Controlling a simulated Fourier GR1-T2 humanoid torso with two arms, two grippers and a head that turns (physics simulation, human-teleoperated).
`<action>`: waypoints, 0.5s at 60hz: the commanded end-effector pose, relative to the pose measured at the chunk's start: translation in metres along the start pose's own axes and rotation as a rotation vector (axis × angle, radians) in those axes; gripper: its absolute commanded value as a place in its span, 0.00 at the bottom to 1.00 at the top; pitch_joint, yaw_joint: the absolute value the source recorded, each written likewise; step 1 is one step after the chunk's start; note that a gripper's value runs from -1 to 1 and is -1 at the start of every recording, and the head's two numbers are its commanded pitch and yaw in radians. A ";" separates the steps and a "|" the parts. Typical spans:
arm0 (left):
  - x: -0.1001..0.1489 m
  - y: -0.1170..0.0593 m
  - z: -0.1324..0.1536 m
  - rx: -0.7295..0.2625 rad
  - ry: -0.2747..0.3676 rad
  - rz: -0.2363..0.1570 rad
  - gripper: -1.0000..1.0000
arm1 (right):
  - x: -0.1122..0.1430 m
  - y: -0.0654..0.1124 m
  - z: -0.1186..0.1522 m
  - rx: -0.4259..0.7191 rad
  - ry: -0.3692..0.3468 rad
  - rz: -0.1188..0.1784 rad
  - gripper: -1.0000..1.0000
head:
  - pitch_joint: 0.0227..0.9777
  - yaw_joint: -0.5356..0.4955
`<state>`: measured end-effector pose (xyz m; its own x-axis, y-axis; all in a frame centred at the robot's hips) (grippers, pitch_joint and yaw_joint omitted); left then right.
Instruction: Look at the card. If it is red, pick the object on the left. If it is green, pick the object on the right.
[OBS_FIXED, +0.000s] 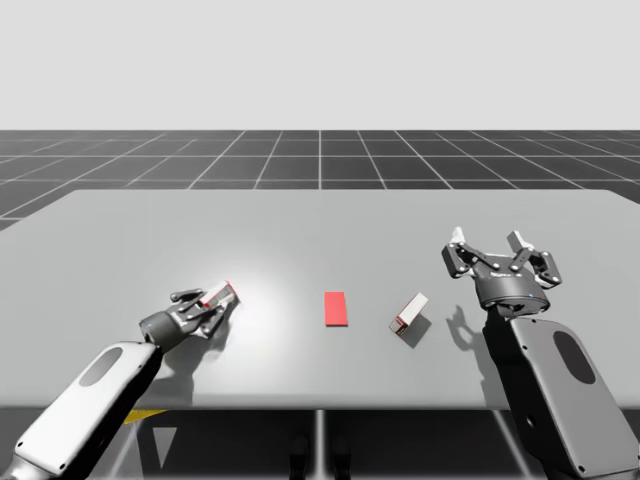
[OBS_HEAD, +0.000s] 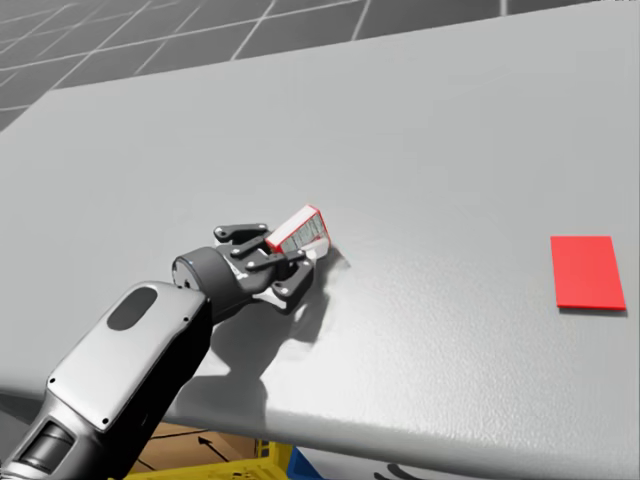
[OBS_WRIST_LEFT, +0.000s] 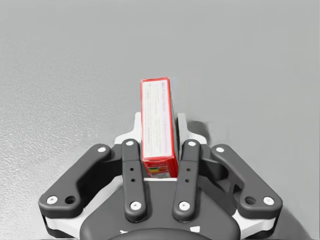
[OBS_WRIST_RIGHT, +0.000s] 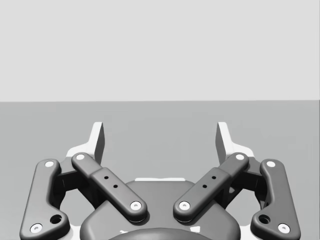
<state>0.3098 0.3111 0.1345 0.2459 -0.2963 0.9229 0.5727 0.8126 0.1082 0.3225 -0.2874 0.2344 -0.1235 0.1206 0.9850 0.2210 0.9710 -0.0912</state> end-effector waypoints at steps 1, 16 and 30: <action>-0.007 -0.003 0.001 -0.028 0.029 -0.013 1.00 | 0.001 0.000 0.000 -0.001 -0.001 -0.001 0.00 | 0.85 0.88; -0.010 -0.005 0.002 -0.041 0.035 -0.029 1.00 | 0.001 0.000 0.001 -0.002 -0.002 0.001 0.00 | 0.75 0.88; -0.012 -0.007 0.001 -0.054 0.040 -0.037 1.00 | 0.001 -0.001 0.001 -0.006 -0.001 -0.001 0.00 | 0.53 0.91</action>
<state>0.3108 0.3116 0.1349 0.2278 -0.3219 0.9190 0.5641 0.8129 0.1449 0.3214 -0.2874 0.2352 -0.1255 0.1203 0.9848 0.2250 0.9702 -0.0898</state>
